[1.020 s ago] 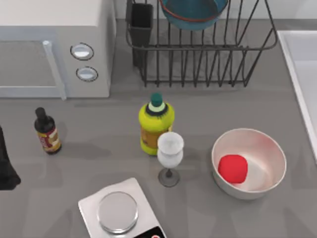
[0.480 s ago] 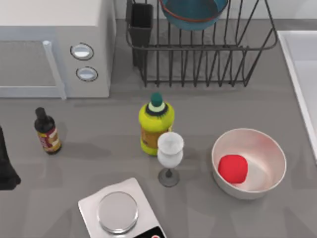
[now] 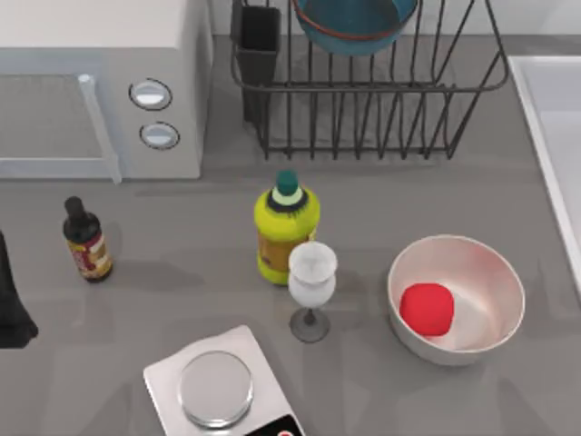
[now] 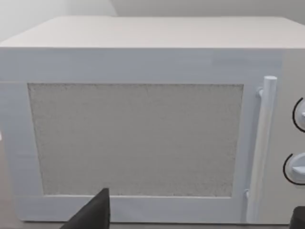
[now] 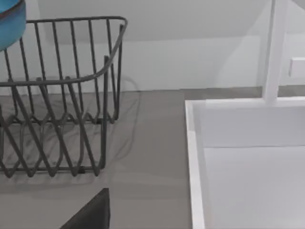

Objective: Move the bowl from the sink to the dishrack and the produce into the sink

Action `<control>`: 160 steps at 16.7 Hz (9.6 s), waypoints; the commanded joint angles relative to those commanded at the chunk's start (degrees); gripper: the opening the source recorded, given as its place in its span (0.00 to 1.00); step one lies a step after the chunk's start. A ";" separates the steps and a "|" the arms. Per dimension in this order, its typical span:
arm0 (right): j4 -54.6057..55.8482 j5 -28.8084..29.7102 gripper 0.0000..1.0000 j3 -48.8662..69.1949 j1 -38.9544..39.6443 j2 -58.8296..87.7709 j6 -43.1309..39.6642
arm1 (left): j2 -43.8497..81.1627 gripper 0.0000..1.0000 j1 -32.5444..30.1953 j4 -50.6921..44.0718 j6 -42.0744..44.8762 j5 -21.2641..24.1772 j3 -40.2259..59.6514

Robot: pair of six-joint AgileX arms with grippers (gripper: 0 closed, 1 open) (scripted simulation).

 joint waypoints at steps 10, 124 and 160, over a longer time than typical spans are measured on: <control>-31.48 -0.61 1.00 38.90 18.19 52.88 18.14 | 0.00 1.00 0.00 0.00 0.00 0.00 0.00; 58.48 -28.98 0.00 25.85 -33.44 76.75 -2.74 | 0.00 1.00 0.00 0.00 0.00 0.00 0.00; 105.94 -28.56 1.00 19.53 -33.76 117.84 -3.09 | 0.00 1.00 0.00 0.00 0.00 0.00 0.00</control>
